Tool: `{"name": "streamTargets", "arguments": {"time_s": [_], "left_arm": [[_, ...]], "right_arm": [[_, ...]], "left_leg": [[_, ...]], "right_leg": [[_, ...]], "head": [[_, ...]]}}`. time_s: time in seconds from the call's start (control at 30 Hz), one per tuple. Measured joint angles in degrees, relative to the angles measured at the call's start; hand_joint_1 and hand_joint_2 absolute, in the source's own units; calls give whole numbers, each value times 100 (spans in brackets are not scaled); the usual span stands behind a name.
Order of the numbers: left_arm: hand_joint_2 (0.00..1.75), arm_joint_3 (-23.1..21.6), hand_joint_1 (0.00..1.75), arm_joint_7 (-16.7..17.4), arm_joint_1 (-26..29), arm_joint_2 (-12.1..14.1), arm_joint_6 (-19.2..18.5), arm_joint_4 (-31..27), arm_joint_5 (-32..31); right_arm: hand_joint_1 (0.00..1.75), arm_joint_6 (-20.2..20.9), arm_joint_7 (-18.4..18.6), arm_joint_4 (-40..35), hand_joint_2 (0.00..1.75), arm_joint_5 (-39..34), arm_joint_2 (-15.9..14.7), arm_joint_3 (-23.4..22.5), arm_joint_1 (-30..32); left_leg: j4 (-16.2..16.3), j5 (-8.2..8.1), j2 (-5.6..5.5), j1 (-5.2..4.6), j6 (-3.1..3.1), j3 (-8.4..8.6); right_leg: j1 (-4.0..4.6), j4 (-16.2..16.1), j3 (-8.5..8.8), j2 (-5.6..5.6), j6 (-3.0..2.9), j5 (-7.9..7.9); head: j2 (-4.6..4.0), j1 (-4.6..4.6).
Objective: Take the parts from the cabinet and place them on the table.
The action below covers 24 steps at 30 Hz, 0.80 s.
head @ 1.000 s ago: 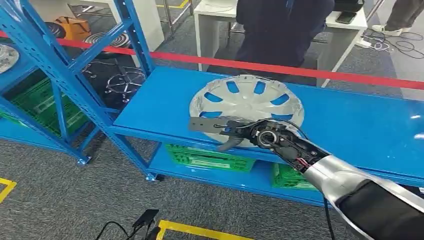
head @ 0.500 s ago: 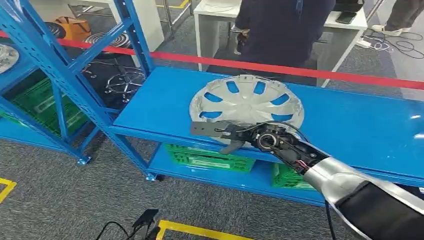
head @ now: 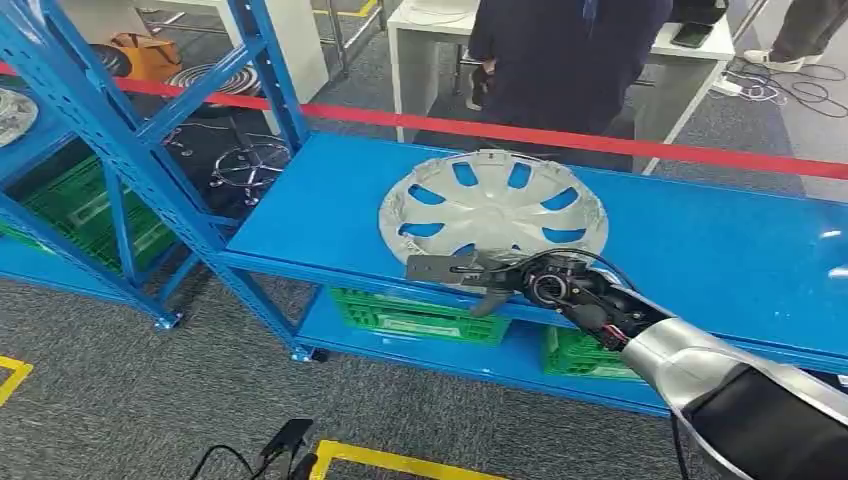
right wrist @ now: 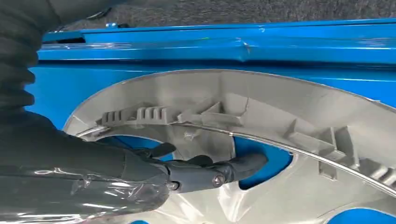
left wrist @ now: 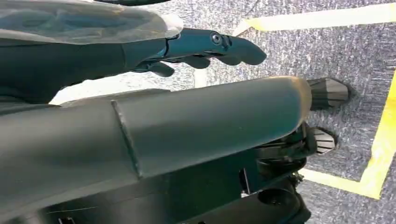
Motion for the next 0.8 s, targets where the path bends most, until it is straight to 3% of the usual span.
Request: {"name": "streamTargets", "arguments": {"time_s": [0.43, 0.47, 0.5, 0.67, 0.7, 0.73, 0.77, 0.8], "left_arm": [[0, 0, 0, -76, 49, 22, -35, 0, 26], [0, 0, 0, -81, 49, 22, -35, 0, 26], [0, 0, 0, -83, 49, 22, -35, 0, 26], [0, 0, 0, -87, 49, 24, -35, 0, 26], [0, 0, 0, -87, 49, 24, -35, 0, 26], [0, 0, 0, -90, 49, 24, -35, 0, 26], [0, 0, 0, -92, 49, 24, -35, 0, 26], [0, 0, 0, -92, 49, 24, -35, 0, 26]], "right_arm": [[0, -46, -33, 17, 175, 0, -24, 35, 2], [5, -63, -53, 20, 175, 0, -24, 37, 3], [37, -79, -68, 20, 175, 0, -24, 37, 4], [37, -153, -122, 28, 175, 0, -24, 35, 22], [70, -177, -127, 28, 175, 0, -24, 35, 21], [136, -184, -133, 28, 175, 0, -24, 35, 21], [175, -188, -133, 28, 175, 0, -24, 35, 21], [175, -190, -133, 28, 175, 0, -24, 35, 21]], "left_leg": [[-1, 1, -1, 0, 0, 1], [0, 1, -1, 0, 1, 1], [0, 1, -1, 0, 1, 1], [0, 1, -1, 0, 1, 1], [0, 1, -1, 0, 1, 1], [0, 1, -1, 0, 1, 2], [0, 1, -1, 0, 1, 3], [-1, 1, -1, 0, 1, 4]], "right_leg": [[0, 0, 2, -1, 0, 0], [0, 0, 2, -1, 0, 1], [0, 0, 2, -1, 0, 1], [0, 0, 2, -1, 0, 1], [0, 0, 2, -1, 0, 1], [0, 0, 3, -1, 0, 1], [0, 0, 3, -1, 0, 1], [0, 0, 3, -1, 0, 1]], "head": [[0, 0], [0, 0], [0, 0], [0, 0], [0, 0], [0, 0], [0, 0], [0, 0]]}}
